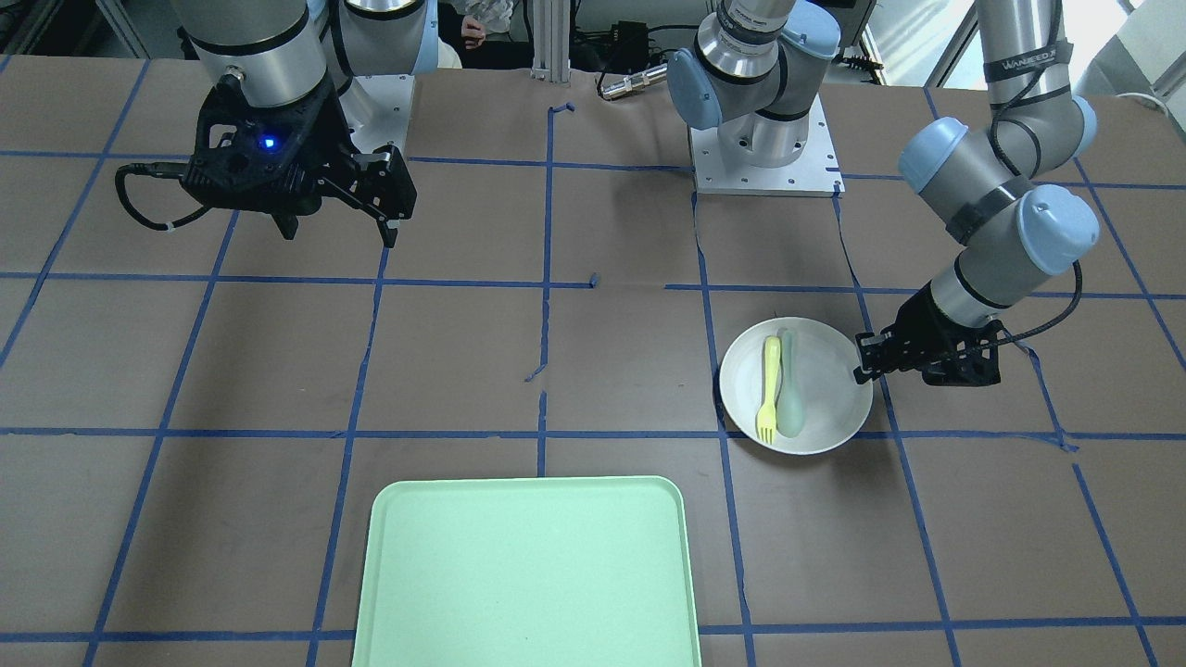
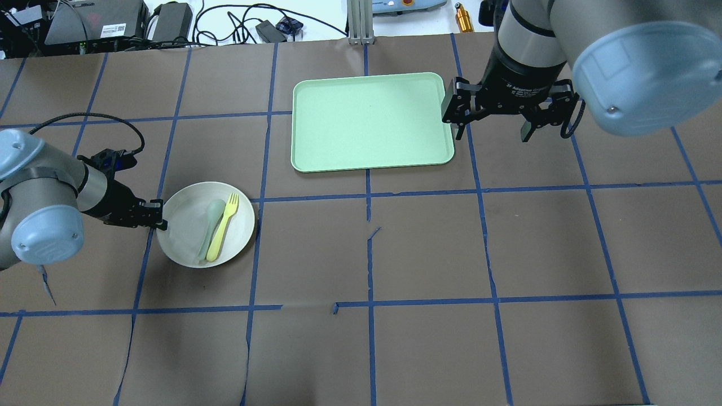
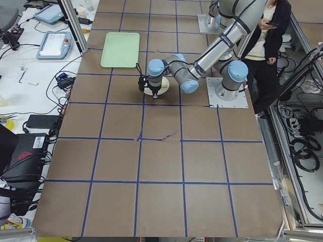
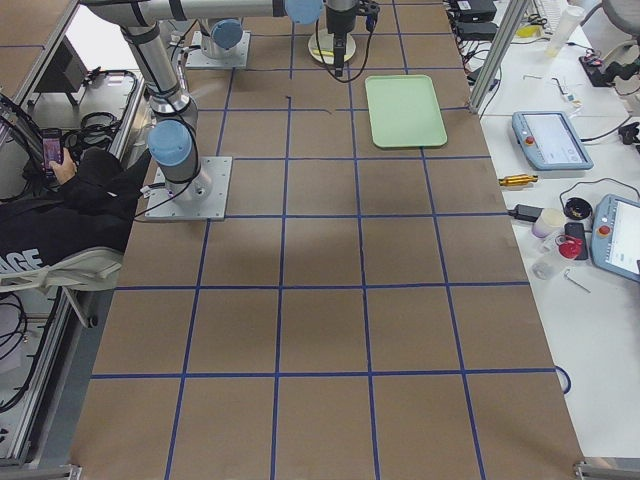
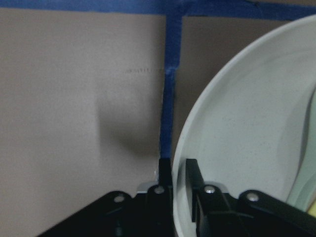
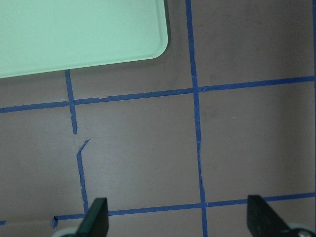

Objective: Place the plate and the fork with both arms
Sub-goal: 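Reach the left gripper down to the white plate rim and grasp it, then carry the plate with the left gripper onto the green tray and release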

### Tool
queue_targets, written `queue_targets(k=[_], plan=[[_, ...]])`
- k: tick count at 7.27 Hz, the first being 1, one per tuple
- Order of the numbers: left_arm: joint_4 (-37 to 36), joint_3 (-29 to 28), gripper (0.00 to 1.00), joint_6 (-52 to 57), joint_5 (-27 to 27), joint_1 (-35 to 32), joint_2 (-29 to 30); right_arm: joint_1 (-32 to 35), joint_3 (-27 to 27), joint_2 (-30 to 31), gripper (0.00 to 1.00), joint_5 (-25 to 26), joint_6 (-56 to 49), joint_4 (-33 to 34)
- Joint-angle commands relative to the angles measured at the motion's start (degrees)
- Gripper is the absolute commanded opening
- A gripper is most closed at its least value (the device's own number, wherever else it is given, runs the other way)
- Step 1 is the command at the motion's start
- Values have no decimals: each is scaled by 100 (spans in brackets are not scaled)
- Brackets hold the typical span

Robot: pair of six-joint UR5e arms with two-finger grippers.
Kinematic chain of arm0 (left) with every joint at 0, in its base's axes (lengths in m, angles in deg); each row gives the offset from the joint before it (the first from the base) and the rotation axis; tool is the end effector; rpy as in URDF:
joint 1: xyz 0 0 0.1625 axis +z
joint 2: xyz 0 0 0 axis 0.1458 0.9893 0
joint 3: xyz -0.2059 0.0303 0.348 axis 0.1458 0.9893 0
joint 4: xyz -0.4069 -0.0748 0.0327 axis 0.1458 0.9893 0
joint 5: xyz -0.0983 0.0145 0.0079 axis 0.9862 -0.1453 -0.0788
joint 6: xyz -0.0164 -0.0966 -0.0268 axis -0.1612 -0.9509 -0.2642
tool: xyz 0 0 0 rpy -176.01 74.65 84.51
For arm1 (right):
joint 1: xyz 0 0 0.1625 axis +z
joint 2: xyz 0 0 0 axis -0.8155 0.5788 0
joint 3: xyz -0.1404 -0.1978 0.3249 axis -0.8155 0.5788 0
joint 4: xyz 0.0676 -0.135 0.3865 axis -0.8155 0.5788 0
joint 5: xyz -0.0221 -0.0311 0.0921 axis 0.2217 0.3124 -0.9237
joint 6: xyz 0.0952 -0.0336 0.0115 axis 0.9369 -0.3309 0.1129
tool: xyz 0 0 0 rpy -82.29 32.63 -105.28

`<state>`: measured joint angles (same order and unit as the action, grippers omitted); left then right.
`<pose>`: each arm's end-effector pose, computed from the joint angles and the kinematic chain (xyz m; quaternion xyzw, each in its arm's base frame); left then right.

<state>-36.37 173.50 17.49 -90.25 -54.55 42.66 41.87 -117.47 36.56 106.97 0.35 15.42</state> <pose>0.0723 -0.4928 0.1966 0.0566 -0.9890 0.0196 0.1352 0.1891 -0.4790 0.4609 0.0444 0.9989 -0.0169 0.0043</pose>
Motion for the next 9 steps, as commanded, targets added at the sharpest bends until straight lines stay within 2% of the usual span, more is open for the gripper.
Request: queue_targets(k=[1,3,5,6,7,9], plan=[[909,-1187,0,-1153,1088,-778,340,0,0,-9,100,1,0,-5],[807,-2295,0,-2007,1309,-1779,1181,0,0,-9,100,1,0,-5],[-32,-3228,0,-3052,1144,-2616,2288,0,0,-9,100,1,0,-5],[-516,-3380,0,-3292,734,-2854,2650,0,0,-9,100,1,0,-5],[-773,-3477,0,-3433,678,-2978,2949,0,-9,-9,100,1,0,-5],[-855,-3722,0,-3697,677,-3067,3171,0,-9,-9,100,1,0,-5]])
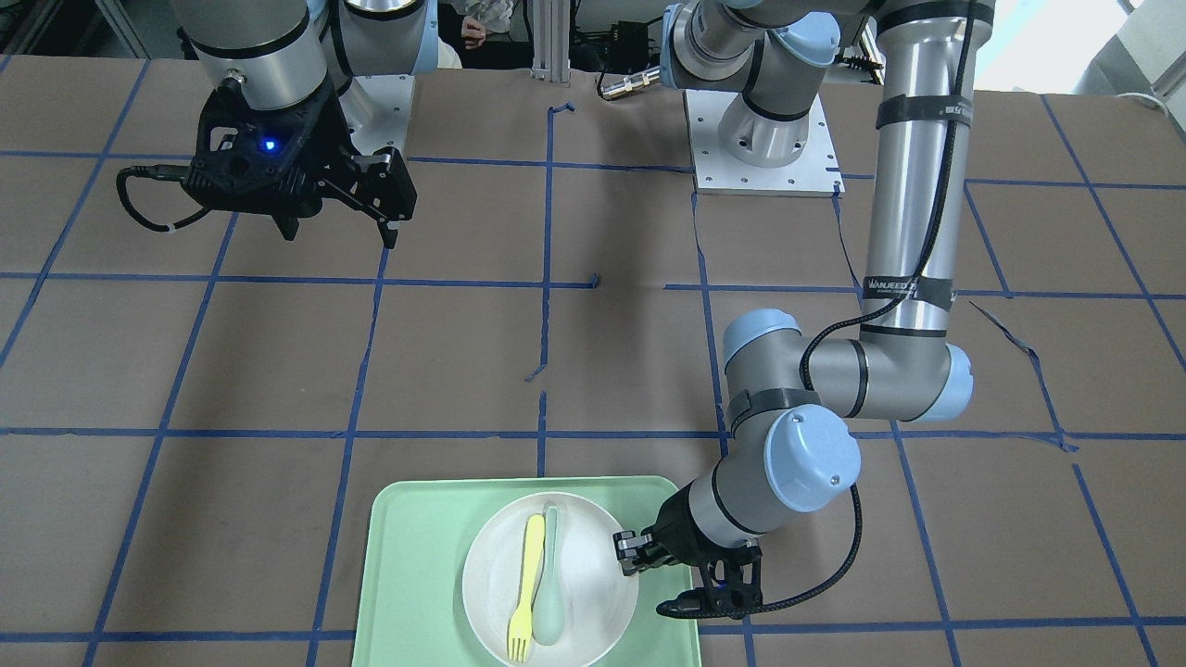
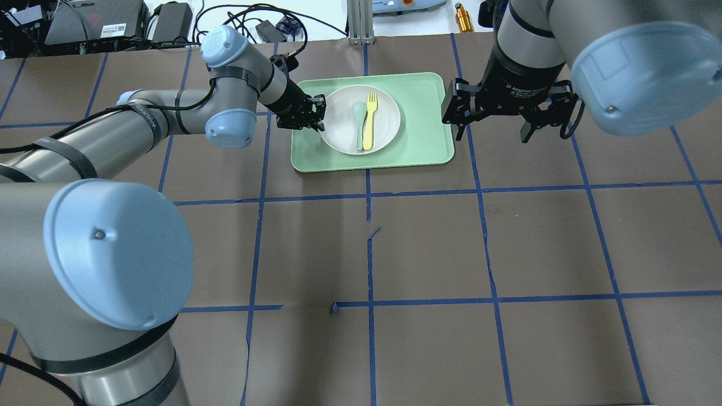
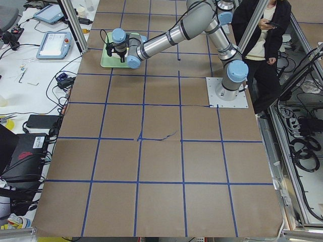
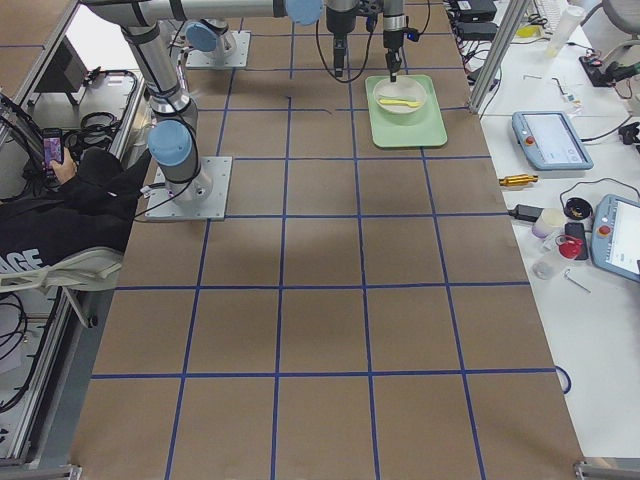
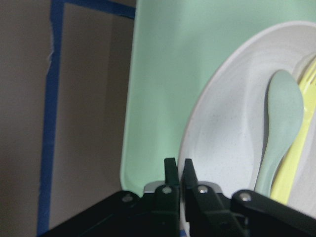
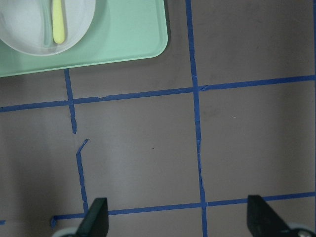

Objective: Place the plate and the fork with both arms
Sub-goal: 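Carry the plate with the left gripper onto the green tray and release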

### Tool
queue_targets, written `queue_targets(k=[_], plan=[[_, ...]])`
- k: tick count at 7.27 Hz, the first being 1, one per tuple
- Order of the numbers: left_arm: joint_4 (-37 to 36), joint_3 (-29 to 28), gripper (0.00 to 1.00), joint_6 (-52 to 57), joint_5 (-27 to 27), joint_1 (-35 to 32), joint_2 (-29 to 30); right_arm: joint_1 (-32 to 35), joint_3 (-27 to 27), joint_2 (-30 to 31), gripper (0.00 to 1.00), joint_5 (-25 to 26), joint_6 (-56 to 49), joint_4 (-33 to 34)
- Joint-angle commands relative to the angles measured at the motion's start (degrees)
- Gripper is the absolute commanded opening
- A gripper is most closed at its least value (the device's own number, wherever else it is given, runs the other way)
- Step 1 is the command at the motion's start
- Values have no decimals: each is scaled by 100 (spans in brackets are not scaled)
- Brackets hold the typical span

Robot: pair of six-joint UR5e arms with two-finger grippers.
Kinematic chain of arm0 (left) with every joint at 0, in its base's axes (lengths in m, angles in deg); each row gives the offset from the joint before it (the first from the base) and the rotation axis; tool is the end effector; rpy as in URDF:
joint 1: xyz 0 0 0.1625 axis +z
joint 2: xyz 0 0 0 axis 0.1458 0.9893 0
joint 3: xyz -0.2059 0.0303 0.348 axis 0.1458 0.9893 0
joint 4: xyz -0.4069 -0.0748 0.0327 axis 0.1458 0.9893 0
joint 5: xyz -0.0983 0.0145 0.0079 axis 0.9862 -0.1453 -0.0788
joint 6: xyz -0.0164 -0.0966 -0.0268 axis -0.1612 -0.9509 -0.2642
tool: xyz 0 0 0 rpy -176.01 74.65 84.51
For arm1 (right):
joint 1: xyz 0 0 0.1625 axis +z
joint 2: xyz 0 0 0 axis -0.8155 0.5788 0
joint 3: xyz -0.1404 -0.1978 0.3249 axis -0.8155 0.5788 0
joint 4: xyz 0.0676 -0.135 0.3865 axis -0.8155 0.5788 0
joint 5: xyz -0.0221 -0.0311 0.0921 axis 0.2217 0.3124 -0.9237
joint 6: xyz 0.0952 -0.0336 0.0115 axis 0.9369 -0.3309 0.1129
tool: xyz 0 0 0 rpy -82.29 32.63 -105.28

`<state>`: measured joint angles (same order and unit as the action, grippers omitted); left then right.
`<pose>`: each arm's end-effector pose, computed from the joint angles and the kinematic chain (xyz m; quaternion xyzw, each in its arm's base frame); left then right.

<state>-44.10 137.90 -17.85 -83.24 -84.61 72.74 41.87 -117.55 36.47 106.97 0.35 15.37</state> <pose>-0.2081 -0.6941 0.1592 0.0811 -0.9752 0.0470 0.2006 0.1891 -0.4792 0.4593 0.0444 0.9989 -0.0150 0.0040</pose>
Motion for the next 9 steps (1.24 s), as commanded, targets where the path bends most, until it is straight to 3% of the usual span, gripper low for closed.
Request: queue_targets(k=[1,2,3,5,6,7,8,9], plan=[[-81,-225,0,-261,-6,-87,234,0,7,0,100,0,0,0],[-99,-174,71,-175,-15,-87,121,0,7,0,100,9,0,0],[-247,-34,100,296,-232,-70,-124,0,7,0,100,9,0,0],[75,256,100,652,-742,-60,-746,0,7,0,100,9,0,0],[225,588,100,644,-1336,-148,-1307,0,7,70,100,9,0,-26],[522,966,100,644,-1412,-166,-2026,0,7,79,100,9,-9,-26],[969,1196,100,478,-1639,-244,-2729,0,7,44,100,9,9,-26],[2235,1033,100,451,-1693,-297,-3302,0,7,27,100,17,9,-26]])
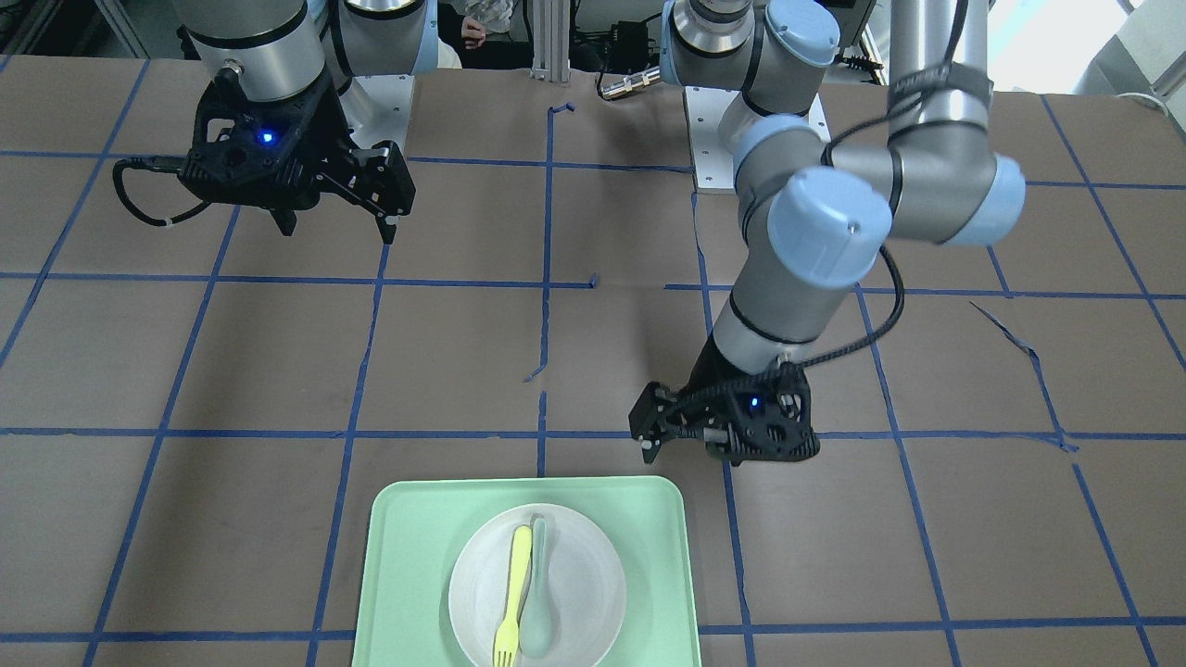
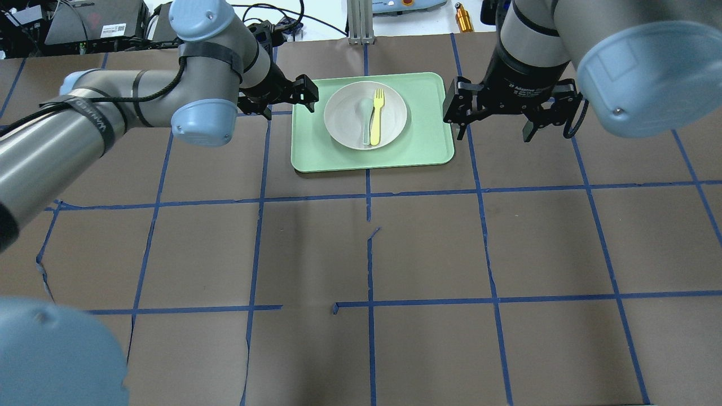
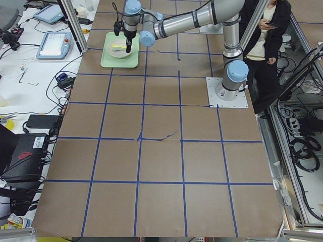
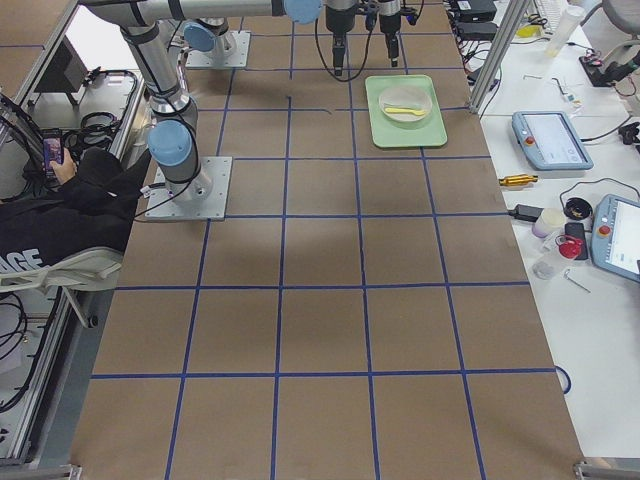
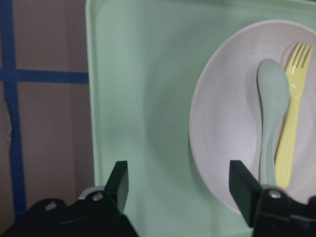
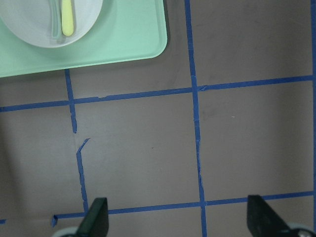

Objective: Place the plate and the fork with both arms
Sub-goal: 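Lift the left gripper away from the tray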

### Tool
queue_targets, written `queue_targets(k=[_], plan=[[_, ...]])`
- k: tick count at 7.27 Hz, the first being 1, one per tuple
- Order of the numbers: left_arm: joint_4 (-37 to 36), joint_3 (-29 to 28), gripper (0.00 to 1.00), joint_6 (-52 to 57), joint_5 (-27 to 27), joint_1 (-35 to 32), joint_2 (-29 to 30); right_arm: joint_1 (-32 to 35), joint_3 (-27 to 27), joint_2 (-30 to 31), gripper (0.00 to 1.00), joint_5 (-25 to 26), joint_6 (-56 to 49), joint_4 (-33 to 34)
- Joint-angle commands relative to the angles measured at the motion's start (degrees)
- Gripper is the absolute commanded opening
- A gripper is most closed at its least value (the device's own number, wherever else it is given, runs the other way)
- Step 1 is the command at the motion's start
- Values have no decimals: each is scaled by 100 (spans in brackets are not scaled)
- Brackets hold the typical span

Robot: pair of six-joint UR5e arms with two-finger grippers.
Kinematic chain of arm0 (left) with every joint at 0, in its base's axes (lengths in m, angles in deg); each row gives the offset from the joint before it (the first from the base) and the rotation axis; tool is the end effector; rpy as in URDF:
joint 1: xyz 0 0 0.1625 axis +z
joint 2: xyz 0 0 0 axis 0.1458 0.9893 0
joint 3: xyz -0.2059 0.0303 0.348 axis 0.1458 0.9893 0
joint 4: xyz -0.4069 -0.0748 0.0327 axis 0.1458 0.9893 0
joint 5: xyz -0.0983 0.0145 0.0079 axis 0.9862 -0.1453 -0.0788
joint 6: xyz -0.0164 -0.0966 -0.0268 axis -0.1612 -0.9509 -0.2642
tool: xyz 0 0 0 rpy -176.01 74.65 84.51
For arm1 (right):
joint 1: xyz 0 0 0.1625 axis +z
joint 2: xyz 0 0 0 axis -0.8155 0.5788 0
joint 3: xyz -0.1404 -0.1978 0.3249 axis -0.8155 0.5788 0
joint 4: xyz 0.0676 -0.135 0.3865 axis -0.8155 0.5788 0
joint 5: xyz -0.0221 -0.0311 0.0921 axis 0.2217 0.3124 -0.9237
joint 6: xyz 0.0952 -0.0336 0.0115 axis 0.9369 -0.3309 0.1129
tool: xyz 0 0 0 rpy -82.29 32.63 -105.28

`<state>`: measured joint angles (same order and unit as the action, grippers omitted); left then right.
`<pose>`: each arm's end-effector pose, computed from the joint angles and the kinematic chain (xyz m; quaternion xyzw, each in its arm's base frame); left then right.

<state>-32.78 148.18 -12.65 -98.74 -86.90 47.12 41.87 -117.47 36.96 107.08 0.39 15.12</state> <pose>-0.1999 -0.5864 0.3409 0.0261 -0.9916 0.1047 0.0710 0.1886 -0.4764 0.4638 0.0448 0.9988 -0.0179 0.0035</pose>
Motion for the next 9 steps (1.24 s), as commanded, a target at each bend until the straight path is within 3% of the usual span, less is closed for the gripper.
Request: queue_targets(k=[1,2,4,6,7,9], plan=[[2212,-336,100,-34,-257,-139,-1111,0,-9,-40,100,50,5,-1],[2754,-391,100,-17,-258,-174,-1385,0,-44,-66,100,77,-4,51],[3090,-173,100,1,-276,-183,-1650,18,-228,-75,100,51,5,478],[3067,-137,100,1,-284,-175,-1511,218,-29,-633,100,-10,-109,762],[3058,-137,100,1,-276,-183,-1511,559,426,-1333,100,6,-74,981],[3058,-119,100,1,-267,-175,-1528,686,2084,-3037,100,15,-12,1009]])
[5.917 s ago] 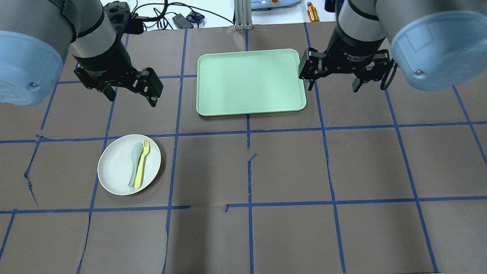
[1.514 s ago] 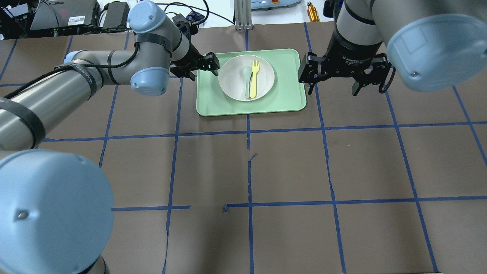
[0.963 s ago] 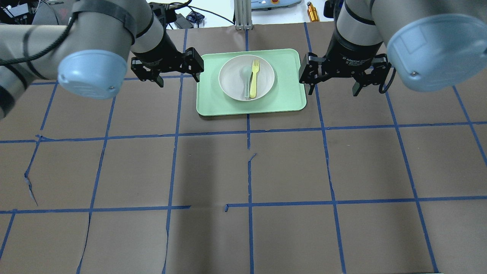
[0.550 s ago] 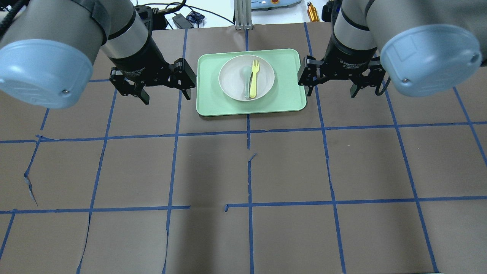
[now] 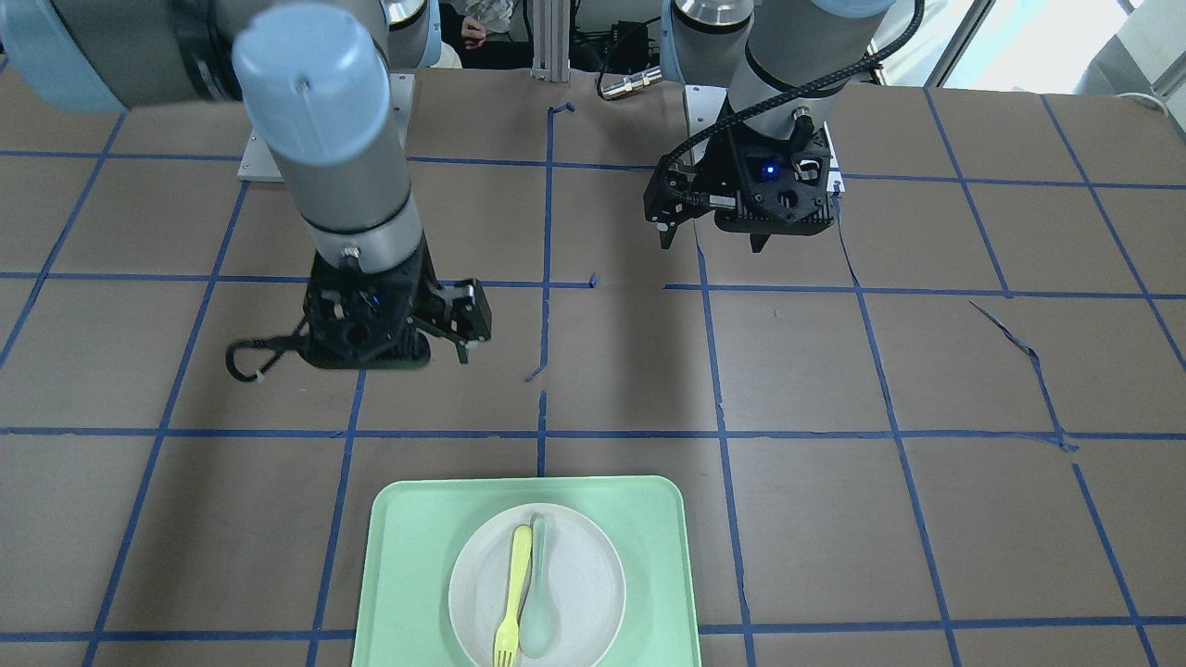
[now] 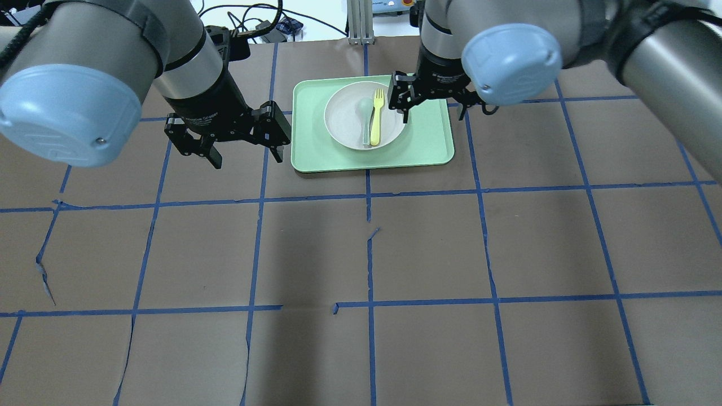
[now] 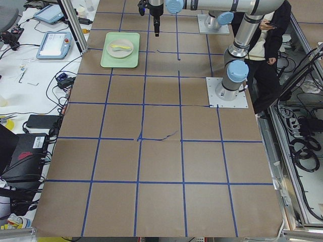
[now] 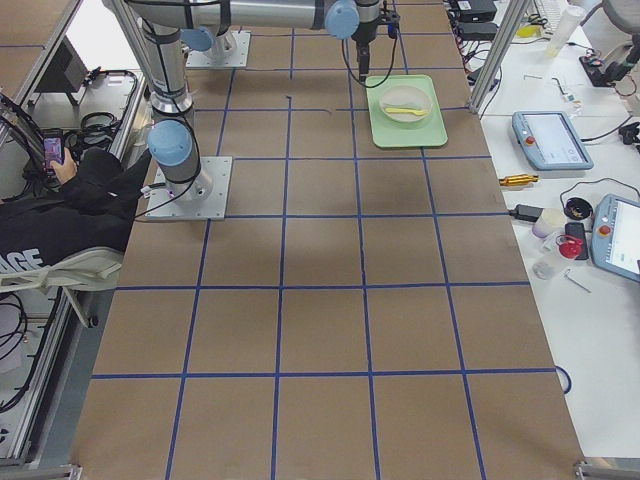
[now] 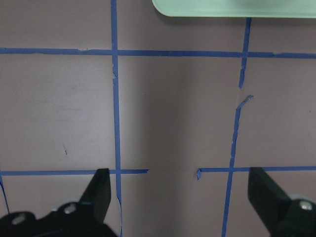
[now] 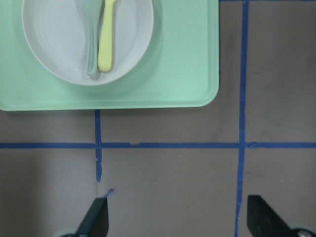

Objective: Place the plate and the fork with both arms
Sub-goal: 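Lower the right gripper into the plate and grasp the yellow fork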

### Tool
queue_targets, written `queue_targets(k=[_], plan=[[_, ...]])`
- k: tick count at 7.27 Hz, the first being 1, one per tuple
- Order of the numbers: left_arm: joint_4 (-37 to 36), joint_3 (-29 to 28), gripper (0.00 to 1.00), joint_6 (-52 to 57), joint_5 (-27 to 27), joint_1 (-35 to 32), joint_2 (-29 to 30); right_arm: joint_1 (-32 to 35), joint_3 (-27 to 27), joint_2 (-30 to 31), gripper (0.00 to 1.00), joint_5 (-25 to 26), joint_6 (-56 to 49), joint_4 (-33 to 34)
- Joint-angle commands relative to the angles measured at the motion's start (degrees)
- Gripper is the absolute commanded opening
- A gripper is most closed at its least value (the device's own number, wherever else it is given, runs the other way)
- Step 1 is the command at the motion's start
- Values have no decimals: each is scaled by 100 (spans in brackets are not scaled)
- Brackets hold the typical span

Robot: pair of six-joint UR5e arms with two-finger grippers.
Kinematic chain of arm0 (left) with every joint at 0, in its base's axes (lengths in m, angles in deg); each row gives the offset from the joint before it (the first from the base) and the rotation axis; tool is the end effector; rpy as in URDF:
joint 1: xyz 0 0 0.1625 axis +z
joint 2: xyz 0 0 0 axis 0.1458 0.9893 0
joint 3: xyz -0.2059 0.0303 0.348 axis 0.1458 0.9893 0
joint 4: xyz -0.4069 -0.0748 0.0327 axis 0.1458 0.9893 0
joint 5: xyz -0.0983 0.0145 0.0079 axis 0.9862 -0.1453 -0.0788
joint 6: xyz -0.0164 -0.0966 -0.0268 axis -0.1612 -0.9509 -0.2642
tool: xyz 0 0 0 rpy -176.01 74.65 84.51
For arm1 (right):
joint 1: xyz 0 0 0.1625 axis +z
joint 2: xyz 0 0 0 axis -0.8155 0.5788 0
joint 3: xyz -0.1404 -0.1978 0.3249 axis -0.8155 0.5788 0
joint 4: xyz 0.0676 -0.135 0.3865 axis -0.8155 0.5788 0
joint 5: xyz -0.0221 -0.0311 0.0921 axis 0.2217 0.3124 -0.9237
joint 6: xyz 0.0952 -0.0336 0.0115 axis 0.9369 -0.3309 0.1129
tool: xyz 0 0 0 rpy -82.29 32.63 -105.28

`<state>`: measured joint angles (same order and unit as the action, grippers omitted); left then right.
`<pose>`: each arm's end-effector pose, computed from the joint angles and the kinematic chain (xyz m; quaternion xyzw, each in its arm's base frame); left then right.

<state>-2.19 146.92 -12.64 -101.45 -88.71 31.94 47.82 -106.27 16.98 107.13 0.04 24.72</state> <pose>-0.2006 -0.4762 0.4396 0.0174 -0.9992 -0.0150 0.0323 0.2659 -0.5856 0.3815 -0.0102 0.9996 -0.0248 0.0054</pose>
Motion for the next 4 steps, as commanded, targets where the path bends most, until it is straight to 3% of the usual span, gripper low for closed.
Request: queue_targets(k=[1,2,3,4], plan=[[-1,15,100,-9,13,-2,-1,99,1546,-1787,92,36,93,92],[-1,15,100,-70,13,-3,25,99,1909,-2221,89,45,93,110],[-1,24,100,-70,13,-3,43,99,1947,-2634,89,54,172,754],[-1,24,100,-70,13,-3,69,99,1956,-2778,80,11,303,883]])
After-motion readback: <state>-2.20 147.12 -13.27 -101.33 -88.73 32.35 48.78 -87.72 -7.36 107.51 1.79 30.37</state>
